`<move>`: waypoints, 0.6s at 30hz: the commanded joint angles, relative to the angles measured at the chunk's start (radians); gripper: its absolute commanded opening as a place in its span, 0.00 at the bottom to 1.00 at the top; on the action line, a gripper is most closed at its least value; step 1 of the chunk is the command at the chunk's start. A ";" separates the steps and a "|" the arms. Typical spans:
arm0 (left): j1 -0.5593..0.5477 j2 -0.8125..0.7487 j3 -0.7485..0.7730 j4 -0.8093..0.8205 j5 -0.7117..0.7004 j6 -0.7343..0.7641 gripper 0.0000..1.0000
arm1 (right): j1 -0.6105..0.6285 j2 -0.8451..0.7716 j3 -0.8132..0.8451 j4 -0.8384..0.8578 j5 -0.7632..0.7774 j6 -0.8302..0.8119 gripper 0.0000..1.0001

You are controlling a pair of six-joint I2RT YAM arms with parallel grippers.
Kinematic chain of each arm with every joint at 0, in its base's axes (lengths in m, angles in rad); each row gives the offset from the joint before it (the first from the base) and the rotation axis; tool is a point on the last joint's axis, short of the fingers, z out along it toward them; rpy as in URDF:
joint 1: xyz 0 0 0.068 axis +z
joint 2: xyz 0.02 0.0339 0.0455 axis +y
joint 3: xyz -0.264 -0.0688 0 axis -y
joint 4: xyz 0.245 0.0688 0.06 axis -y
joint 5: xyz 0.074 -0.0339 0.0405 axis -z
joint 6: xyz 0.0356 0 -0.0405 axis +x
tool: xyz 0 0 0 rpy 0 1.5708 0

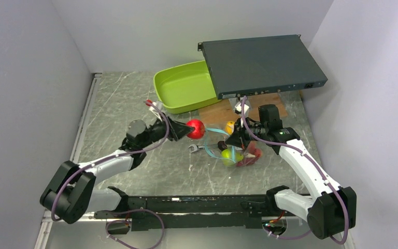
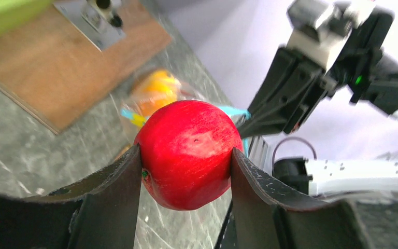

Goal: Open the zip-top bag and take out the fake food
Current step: Pick up the fake fruit from the zipper food storage bag.

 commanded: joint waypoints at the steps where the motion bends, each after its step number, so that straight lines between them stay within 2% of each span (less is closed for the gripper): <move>1: 0.118 -0.072 0.012 0.048 0.048 -0.067 0.00 | -0.001 -0.007 0.006 0.035 0.002 0.000 0.00; 7: 0.277 -0.003 0.146 -0.069 0.002 -0.101 0.00 | 0.000 -0.007 0.004 0.035 0.002 0.000 0.00; 13: 0.382 0.215 0.370 -0.167 -0.041 -0.123 0.00 | 0.001 -0.008 0.004 0.035 0.001 -0.003 0.00; 18: 0.420 0.421 0.565 -0.232 -0.058 -0.121 0.00 | 0.000 -0.009 0.003 0.034 -0.002 -0.007 0.00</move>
